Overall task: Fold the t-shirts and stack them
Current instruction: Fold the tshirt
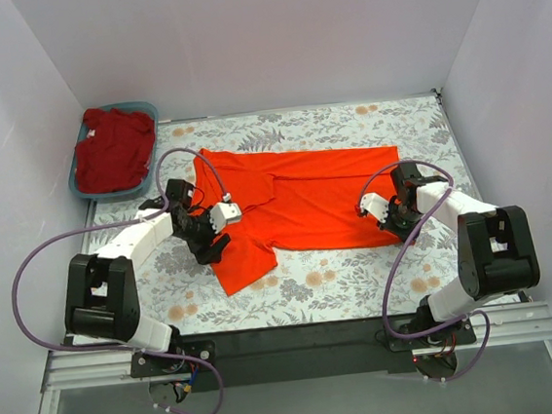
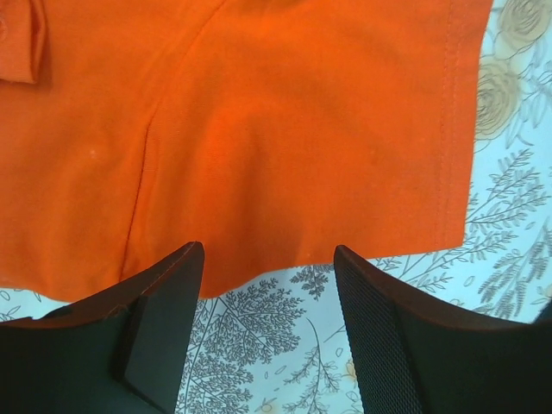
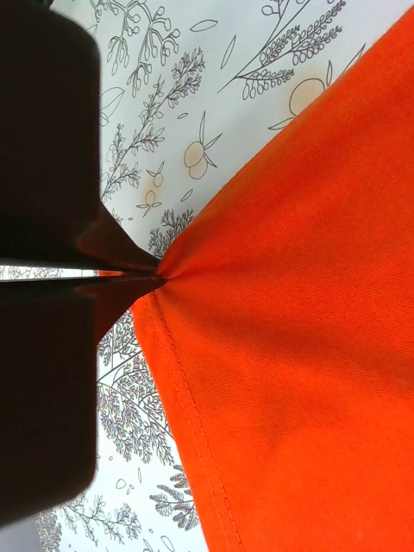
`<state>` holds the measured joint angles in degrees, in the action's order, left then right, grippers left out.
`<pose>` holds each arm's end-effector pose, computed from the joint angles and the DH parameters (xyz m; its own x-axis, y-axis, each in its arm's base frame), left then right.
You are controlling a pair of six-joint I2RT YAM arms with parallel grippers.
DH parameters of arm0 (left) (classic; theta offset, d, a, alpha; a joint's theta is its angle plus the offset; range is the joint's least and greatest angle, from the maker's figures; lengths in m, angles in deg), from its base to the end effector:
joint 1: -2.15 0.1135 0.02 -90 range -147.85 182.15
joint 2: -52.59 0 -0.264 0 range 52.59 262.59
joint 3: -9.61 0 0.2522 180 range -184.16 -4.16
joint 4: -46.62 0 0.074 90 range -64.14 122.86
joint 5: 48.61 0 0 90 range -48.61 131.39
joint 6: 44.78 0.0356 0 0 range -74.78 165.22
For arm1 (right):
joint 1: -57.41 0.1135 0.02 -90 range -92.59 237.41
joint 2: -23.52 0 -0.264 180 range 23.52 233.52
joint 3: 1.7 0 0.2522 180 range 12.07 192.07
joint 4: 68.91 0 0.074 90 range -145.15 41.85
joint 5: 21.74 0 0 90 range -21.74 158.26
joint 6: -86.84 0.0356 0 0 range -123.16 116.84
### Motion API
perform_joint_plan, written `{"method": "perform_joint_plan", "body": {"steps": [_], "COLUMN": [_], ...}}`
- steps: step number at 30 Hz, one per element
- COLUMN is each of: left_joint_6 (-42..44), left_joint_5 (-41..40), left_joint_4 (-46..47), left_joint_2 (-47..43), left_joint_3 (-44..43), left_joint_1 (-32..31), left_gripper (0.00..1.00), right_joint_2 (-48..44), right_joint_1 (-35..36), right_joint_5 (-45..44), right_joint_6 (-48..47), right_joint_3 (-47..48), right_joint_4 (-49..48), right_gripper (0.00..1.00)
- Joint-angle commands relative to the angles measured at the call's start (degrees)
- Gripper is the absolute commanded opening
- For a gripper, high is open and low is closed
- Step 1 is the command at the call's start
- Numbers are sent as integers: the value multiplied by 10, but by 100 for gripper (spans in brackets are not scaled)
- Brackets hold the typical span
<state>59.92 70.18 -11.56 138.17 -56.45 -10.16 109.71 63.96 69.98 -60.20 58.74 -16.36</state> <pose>0.2501 -0.0721 0.1897 -0.8505 0.4132 -0.3255 0.5199 0.7542 -0.4011 0.2501 0.0298 0.1600 -0.4285 -0.8934 -0.1350 -0.8816 0.4462 -0.1542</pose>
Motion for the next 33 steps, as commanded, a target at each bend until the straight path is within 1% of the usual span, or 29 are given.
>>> {"method": "perform_joint_plan", "body": {"steps": [1, 4, 7, 8, 10, 11, 14, 15, 18, 20, 22, 23, 25, 26, 28, 33], "left_joint_6": [31, 43, 47, 46, 52, 57, 61, 57, 39, 30, 26, 25, 28, 27, 26, 9], "left_joint_5": [-39, -57, -73, -77, -76, -72, -65, -66, -60, -54, -48, -39, -32, -25, -15, 5], "left_joint_4": [64, 83, 105, 106, 97, 79, 50, 28, -22, -33, -40, -46, -65, -73, -80, -97], "left_joint_2": [-19, -10, 2, 5, 2, -2, -26, -30, -53, -87, -98, -99, -86, -80, -60, -10], "left_joint_3": [24, 43, 57, 58, 60, 60, 64, 62, 54, 59, 53, 36, 17, -7, -32, -111], "left_joint_1": [-12, -15, -19, -21, -24, -26, -30, -30, -29, -25, -18, -13, 2, 10, 17, 19], "left_gripper": [60, 58, 53, 44, 31, 19, 7, 1, 0, 0, 0, 0, 0, 0, 0, 0], "right_joint_2": [16, 18, 20, 20, 17, 16, 1, -11, -43, -56, -69, -70, -71, -69, -59, -21], "right_joint_1": [0, 0, 0, 0, 0, 0, 0, 0, -6, -17, -30, -37, -54, -59, -60, -59], "right_joint_5": [-7, -7, -6, -7, -7, -5, 4, 7, 22, 24, 29, 29, 32, 36, 42, 44], "right_joint_6": [-3, -1, -1, -1, -1, -1, -4, -4, -11, -21, -30, -36, -48, -52, -55, -58], "right_joint_3": [-2, 3, 4, 5, 4, 3, -5, -8, -20, -24, -16, -12, 10, 21, 52, 104], "right_joint_4": [-6, -6, -4, -5, -2, 1, 14, 17, 40, 49, 65, 70, 80, 83, 90, 105], "right_gripper": [1, 1, 1, 1, 1, 1, 1, 1, 1, 1, 1, 1, 1, 1, 1, 1]}}
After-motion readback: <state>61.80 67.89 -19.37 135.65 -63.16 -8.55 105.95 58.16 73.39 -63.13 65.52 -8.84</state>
